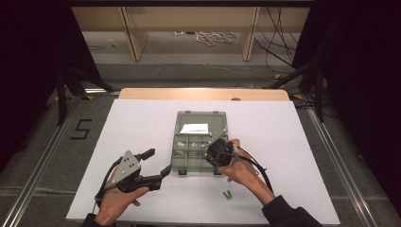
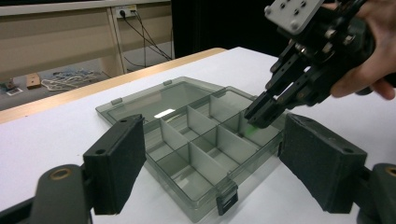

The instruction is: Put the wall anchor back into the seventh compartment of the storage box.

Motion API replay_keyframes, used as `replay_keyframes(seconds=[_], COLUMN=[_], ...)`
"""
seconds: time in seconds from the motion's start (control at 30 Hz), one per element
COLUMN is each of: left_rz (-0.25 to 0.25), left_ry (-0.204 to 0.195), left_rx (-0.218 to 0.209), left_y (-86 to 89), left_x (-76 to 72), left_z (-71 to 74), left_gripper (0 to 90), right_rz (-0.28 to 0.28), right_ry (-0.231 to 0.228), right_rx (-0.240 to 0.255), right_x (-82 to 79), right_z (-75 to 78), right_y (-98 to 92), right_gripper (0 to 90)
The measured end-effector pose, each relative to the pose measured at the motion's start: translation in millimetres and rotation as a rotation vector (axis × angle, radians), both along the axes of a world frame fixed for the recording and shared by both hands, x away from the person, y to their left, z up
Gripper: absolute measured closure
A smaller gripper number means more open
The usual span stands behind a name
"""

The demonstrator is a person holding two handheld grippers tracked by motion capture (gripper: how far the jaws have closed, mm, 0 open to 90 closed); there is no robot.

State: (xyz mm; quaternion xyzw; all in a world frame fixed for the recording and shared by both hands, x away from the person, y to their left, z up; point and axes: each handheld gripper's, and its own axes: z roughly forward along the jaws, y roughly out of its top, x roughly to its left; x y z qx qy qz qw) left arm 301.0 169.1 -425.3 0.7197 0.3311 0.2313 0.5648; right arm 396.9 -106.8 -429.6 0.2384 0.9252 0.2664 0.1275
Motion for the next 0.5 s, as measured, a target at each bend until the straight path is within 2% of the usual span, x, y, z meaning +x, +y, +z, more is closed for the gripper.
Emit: replay_keyframes(seconds=[0.07, 0.17, 0.2, 0.37, 0.4, 0.47, 0.5], left_rz=[-0.001, 0.01, 0.003, 0.005, 0.005, 0.003, -0.001], left_ry=[0.003, 0.014, 0.003, 0.003, 0.003, 0.002, -0.003], left_rx=[-0.008, -0.02, -0.009, -0.01, -0.01, -0.01, -0.018], left_y=[-0.1, -0.5, 0.3, 0.5, 0.5, 0.7, 0.6], left_x=[-0.3, -0.9, -0.2, -0.1, -0.1, -0.2, 0.2], left_z=[0.5, 0.1, 0.4, 0.4, 0.4, 0.5, 0.2], left_gripper=[21.5, 21.5, 21.5, 21.5, 21.4, 21.5, 21.5], right_rz=[-0.011, -0.025, -0.042, -0.064, -0.058, -0.077, -0.074], right_ry=[0.011, -0.001, -0.002, -0.047, -0.034, -0.046, -0.034], right_rx=[-0.003, -0.001, 0.018, 0.064, 0.056, 0.076, 0.08], right_x=[0.6, 1.4, 1.0, -2.3, -3.0, -6.5, -8.3], right_z=[-2.4, -3.2, -2.0, 8.5, 12.1, 14.7, 16.8], right_y=[0.5, -0.1, -0.3, -3.5, -5.3, -6.4, -8.0], right_gripper=[78.2, 68.8, 64.8, 50.2, 48.0, 43.9, 42.2])
